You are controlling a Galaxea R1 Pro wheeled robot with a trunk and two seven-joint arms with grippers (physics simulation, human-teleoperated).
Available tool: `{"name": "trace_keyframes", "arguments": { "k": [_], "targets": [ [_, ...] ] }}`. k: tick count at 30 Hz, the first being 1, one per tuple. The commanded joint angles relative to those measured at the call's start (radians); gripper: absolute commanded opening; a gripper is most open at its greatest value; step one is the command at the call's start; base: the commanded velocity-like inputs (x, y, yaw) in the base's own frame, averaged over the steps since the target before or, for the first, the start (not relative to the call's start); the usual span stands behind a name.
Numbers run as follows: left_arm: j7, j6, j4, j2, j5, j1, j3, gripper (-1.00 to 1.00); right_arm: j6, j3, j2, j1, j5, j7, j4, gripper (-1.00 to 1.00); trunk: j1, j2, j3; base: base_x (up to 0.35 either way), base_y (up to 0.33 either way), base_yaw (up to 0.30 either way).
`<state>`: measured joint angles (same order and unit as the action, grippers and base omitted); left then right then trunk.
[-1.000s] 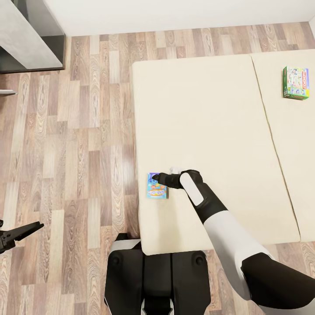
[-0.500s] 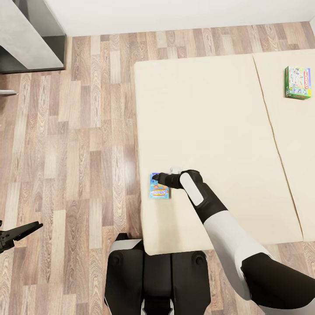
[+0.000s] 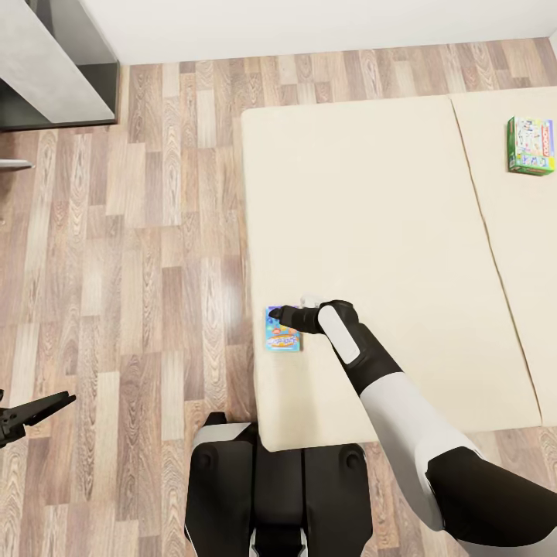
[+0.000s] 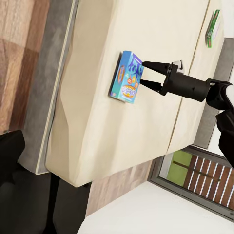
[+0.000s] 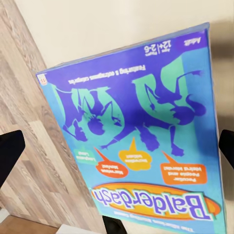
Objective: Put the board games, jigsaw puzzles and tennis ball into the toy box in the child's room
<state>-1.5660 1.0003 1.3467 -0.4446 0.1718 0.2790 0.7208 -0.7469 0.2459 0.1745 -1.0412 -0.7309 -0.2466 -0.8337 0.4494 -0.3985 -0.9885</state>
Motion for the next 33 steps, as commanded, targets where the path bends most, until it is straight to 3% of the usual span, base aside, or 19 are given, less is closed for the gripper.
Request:
{"name": "trace_keyframes", "arguments": {
  "k": [1,33],
  "targets": [
    [-0.005,0.011,0.000,0.000,-0.002,0.000,0.000,1.00,-0.002,0.001,0.000,0.000,-0.010,-0.010,-0.001,1.00,0.001,-0.002,-0.001,0.000,0.008,0.000],
    [-0.005,0.011,0.000,0.000,-0.002,0.000,0.000,1.00,-0.002,0.001,0.000,0.000,-0.010,-0.010,-0.001,1.00,0.001,-0.002,-0.001,-0.008,0.047,0.000]
  ]
}}
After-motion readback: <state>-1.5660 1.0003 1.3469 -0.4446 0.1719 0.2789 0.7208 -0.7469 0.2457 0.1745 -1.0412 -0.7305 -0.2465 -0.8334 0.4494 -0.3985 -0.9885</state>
